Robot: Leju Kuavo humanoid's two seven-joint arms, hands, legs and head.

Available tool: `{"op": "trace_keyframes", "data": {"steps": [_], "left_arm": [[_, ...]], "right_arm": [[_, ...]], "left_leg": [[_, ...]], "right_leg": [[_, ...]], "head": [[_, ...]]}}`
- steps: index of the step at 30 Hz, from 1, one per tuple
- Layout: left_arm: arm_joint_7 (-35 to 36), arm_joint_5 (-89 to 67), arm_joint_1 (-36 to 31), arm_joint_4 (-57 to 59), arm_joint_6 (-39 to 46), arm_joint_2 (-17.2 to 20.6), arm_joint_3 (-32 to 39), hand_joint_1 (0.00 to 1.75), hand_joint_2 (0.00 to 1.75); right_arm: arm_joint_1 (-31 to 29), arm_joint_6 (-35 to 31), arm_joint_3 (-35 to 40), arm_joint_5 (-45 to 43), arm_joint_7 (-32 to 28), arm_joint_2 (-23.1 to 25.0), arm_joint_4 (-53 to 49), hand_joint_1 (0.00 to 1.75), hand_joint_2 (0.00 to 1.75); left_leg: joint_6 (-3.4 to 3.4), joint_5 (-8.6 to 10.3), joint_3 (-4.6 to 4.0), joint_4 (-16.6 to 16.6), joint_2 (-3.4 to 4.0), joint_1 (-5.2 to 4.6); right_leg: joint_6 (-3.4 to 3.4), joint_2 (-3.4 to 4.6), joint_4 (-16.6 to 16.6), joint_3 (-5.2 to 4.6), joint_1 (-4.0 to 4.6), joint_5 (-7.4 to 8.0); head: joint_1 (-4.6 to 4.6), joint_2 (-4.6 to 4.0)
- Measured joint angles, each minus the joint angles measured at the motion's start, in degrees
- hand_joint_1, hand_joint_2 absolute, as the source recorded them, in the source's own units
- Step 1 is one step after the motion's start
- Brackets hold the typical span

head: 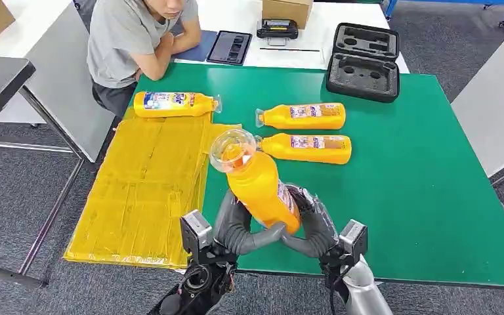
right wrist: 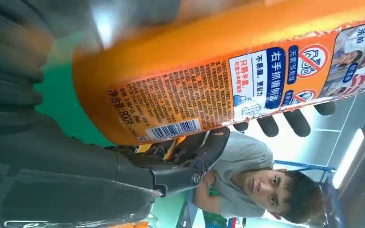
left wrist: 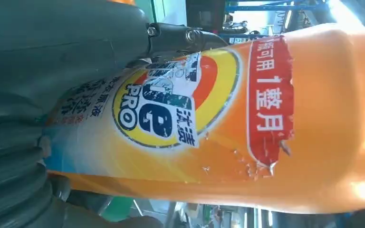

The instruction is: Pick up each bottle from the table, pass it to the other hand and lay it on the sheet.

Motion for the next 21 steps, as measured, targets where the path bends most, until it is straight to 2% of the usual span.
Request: {"op": "trace_keyframes", "data": {"steps": [21], "left_arm": [[0.0, -0.11, -0.11, 0.37, 0.06, 0.0, 0.0, 0.0, 1.75]], "right_arm": [[0.0, 0.59, -0.9, -0.42, 0.0, 0.04, 0.0, 1.75, 1.75]], "left_leg": [[0.0, 0.0, 0.0, 0.0, 0.0, 0.0]], "right_leg": [[0.0, 0.0, 0.0, 0.0, 0.0, 0.0]], "head": [[0.0, 0.0]]}}
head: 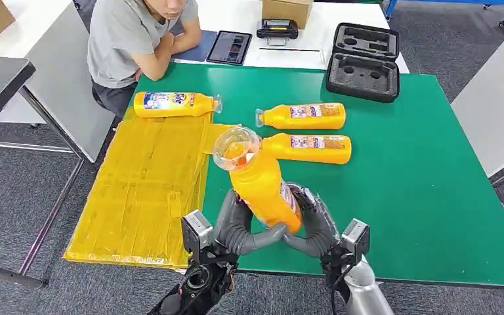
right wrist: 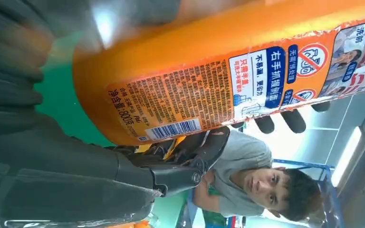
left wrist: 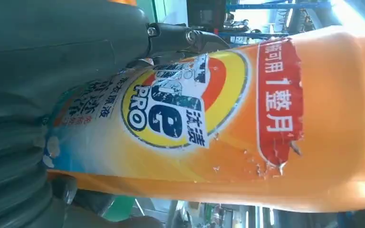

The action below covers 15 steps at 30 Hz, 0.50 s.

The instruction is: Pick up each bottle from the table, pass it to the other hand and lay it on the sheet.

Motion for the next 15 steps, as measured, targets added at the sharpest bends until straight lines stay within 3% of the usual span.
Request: {"op": "trace_keyframes", "data": {"steps": [15], "left_arm": [[0.0, -0.46, 0.0, 0.0, 1.84, 0.0, 0.07, 0.0, 1.75]], "right_arm": [[0.3, -0.13, -0.59, 0.24, 0.0, -0.17, -0.02, 1.75, 1.75]], "left_leg": [[0.0, 0.0, 0.0, 0.0, 0.0, 0.0]], "right_leg": [[0.0, 0.0, 0.0, 0.0, 0.0, 0.0]], "head": [[0.0, 0.0]]}}
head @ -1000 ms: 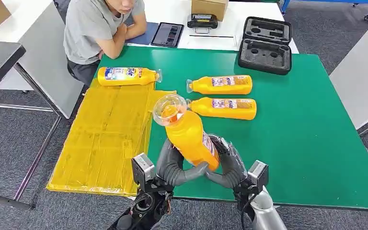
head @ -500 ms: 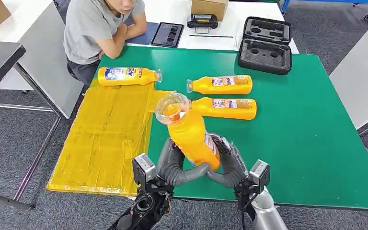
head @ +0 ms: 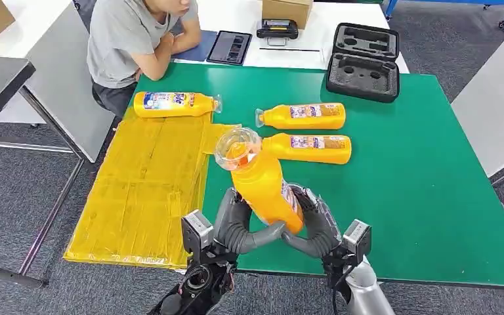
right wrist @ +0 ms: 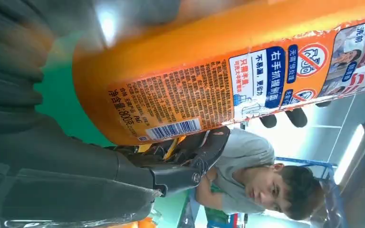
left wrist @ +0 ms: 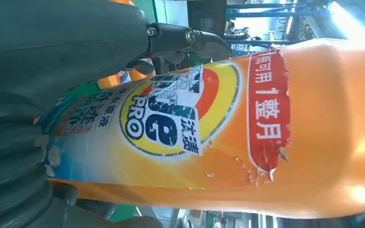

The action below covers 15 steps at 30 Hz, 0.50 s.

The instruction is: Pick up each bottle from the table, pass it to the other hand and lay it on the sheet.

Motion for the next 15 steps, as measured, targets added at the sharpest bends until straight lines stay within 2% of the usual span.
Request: {"op": "trace_keyframes", "data": {"steps": [8, 9, 10, 15], "left_arm": [[0.0, 0.15, 0.0, 0.0, -0.39, 0.0, 0.0, 0.03, 1.75], [0.0, 0.28, 0.0, 0.0, -0.65, 0.0, 0.0, 1.36, 1.75], [0.0, 0.42, 0.0, 0.0, -0.77, 0.0, 0.0, 1.69, 1.75], [0.0, 0.68, -0.01, 0.0, -1.97, 0.0, 0.02, 1.75, 1.75]], "right_arm": [[0.37, -0.15, -0.24, 0.02, 0.0, 0.0, 0.0, 1.75, 1.75], [0.38, -0.15, -0.26, 0.02, 0.0, 0.0, 0.0, 1.75, 1.75], [0.37, -0.15, -0.28, 0.04, 0.0, 0.0, 0.0, 1.75, 1.75], [0.38, -0.15, -0.28, 0.44, 0.0, 0.02, 0.0, 1.75, 1.75]], "left_leg": [[0.0, 0.0, 0.0, 0.0, 0.0, 0.0], [0.0, 0.0, 0.0, 0.0, 0.0, 0.0], [0.0, 0.0, 0.0, 0.0, 0.0, 0.0], [0.0, 0.0, 0.0, 0.0, 0.0, 0.0]], "right_leg": [[0.0, 0.0, 0.0, 0.0, 0.0, 0.0], [0.0, 0.0, 0.0, 0.0, 0.0, 0.0], [0.0, 0.0, 0.0, 0.0, 0.0, 0.0], [0.0, 0.0, 0.0, 0.0, 0.0, 0.0]], "head": [[0.0, 0.0], [0.0, 0.0], [0.0, 0.0], [0.02, 0.0]]}}
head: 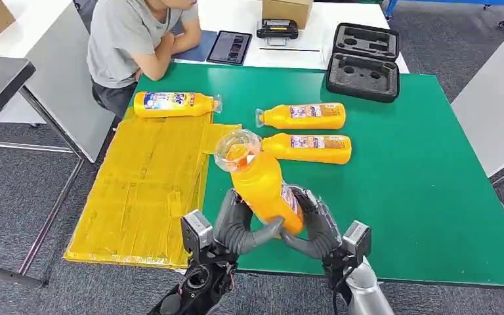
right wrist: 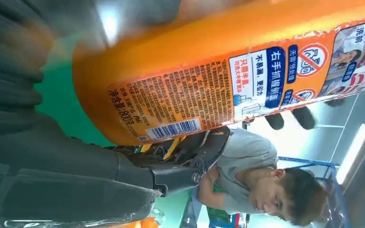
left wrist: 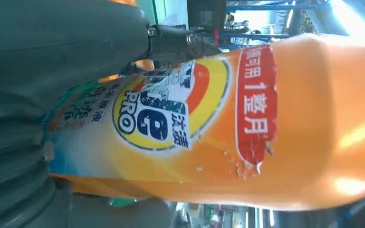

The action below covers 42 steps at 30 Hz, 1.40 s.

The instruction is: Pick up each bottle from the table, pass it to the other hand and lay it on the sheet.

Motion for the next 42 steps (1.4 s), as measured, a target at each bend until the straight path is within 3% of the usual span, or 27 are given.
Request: {"op": "trace_keyframes", "data": {"steps": [10, 11, 12, 13, 14, 30, 37, 42], "left_arm": [[0.02, 0.15, -0.01, 0.0, -0.96, 0.0, 0.63, 1.75, 1.75], [0.0, 0.13, -0.01, 0.0, -1.09, 0.0, 0.7, 1.75, 1.75], [0.02, 0.11, -0.01, 0.0, -1.23, 0.0, 0.77, 1.75, 1.75], [0.02, 0.02, 0.0, 0.0, -1.33, 0.0, 0.79, 1.75, 1.75], [0.04, 0.02, 0.01, 0.0, -1.42, 0.0, 0.79, 1.75, 1.75], [0.07, -3.41, -0.58, -1.64, 6.17, 0.41, 0.44, 1.75, 1.75], [0.07, -10.36, -5.98, -0.17, 19.98, 5.66, -4.53, 1.75, 1.75], [0.15, -11.69, -7.8, 1.68, 22.14, 8.83, -7.32, 1.75, 1.75]], "right_arm": [[0.29, -0.2, -0.09, -0.46, 0.0, -0.04, 0.0, 1.75, 1.75], [0.32, -0.17, -0.09, -0.53, 0.0, -0.07, 0.0, 1.64, 1.75], [0.39, -0.13, -0.11, -0.57, 0.0, -0.07, -0.02, 1.5, 1.75], [0.5, -0.13, -0.13, -0.63, 0.0, -0.09, -0.13, 0.38, 1.75], [0.59, -0.11, -0.17, -0.68, 0.0, -0.11, -0.24, 0.0, 1.75], [1.53, -3.58, -3.04, 0.37, 0.0, -0.42, -1.25, 0.0, 1.75], [3.94, -7.1, -6.56, 1.62, 0.0, -0.26, -1.16, 0.0, 1.75], [5.22, -7.54, -7.85, 1.64, 0.0, 0.02, -1.03, 0.0, 1.75]], "left_leg": [[0.0, 0.0, 0.0, 0.0, 0.0, 0.0], [0.0, 0.0, 0.0, 0.0, 0.0, 0.0], [0.0, 0.0, 0.0, 0.0, 0.0, 0.0], [0.0, 0.0, 0.0, 0.0, 0.0, 0.0], [0.0, 0.0, 0.0, 0.0, 0.0, 0.0], [0.0, 0.0, 0.0, 0.0, 0.0, 0.0], [0.0, 0.0, 0.0, 0.0, 0.0, 0.01], [0.0, 0.0, -0.01, 0.0, 0.0, 0.01]], "right_leg": [[0.0, 0.0, 0.0, 0.0, 0.0, 0.0], [0.0, 0.0, 0.0, 0.0, 0.0, 0.0], [0.0, 0.0, 0.0, 0.0, 0.0, 0.0], [0.0, 0.0, 0.0, 0.0, 0.0, 0.0], [0.0, 0.0, 0.0, 0.0, 0.0, 0.0], [0.0, 0.0, 0.0, -0.01, 0.0, 0.0], [0.0, 0.0, 0.01, 0.0, 0.01, 0.0], [0.0, 0.0, 0.01, -0.01, 0.0, 0.0]], "head": [[-0.02, 0.0], [-0.02, 0.0], [-0.02, 0.0], [-0.02, 0.0], [-0.02, 0.0], [-0.02, 0.0], [0.0, 0.0], [-0.02, 0.0]]}}
